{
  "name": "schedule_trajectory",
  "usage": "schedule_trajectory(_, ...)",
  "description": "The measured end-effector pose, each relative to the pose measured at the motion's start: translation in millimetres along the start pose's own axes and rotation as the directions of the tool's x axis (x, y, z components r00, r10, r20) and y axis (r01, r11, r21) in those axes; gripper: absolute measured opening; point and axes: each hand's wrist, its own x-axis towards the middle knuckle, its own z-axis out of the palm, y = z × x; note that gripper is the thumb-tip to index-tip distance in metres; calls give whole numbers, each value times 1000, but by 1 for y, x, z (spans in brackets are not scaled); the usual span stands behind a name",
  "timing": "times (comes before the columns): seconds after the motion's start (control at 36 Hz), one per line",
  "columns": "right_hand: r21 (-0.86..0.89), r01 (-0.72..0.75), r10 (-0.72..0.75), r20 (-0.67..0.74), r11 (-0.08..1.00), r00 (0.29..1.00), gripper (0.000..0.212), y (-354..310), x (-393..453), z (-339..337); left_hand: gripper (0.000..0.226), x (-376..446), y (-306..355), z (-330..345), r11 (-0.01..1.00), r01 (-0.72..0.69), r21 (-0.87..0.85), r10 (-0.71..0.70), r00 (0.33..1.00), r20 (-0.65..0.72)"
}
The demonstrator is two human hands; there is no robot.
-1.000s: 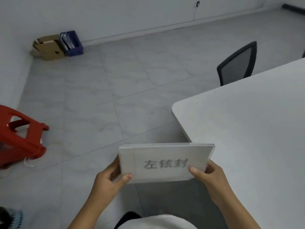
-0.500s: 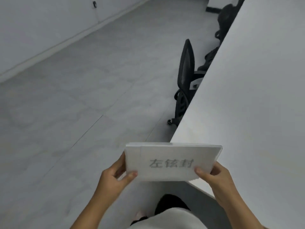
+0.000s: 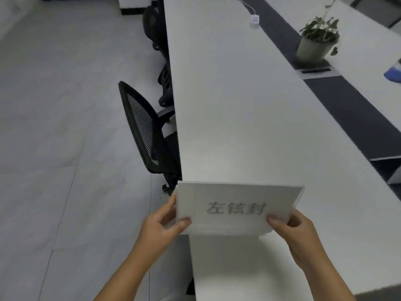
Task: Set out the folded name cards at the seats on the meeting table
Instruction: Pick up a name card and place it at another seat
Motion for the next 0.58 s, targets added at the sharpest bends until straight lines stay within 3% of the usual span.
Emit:
schedule_trajectory(0.14,115,0,26,-222,993,975,31,-1,-3,2,70,64,20,4,999,3,44,-16,960,280)
schedule_trajectory(0.22,144,6,49,-373,990,927,64,4,-8,8,77,103,29,11,996,-41,84,-1,893,450)
schedule_trajectory(0.31,149,42,40,-509,988,860,73,8,-15,24,77,134,36,16,985,-106,133,6,803,596)
schedule_trajectory(0.33,158,50,44,-540,986,841,73,10,-17,30,76,142,38,16,981,-123,147,2,772,635)
schedule_trajectory(0.42,247,73,101,-623,966,776,38,8,-22,54,66,166,45,14,969,-173,176,-14,674,739)
schedule_trajectory(0.44,260,71,116,-638,963,762,45,7,-22,61,62,173,47,13,965,-185,188,-24,648,761)
schedule_trajectory(0.5,265,50,154,-693,963,705,80,7,-20,75,59,186,53,9,960,-201,196,-39,594,803)
schedule_trajectory(0.58,292,79,173,-741,953,648,90,11,-18,91,64,200,58,8,948,-229,221,-64,544,837)
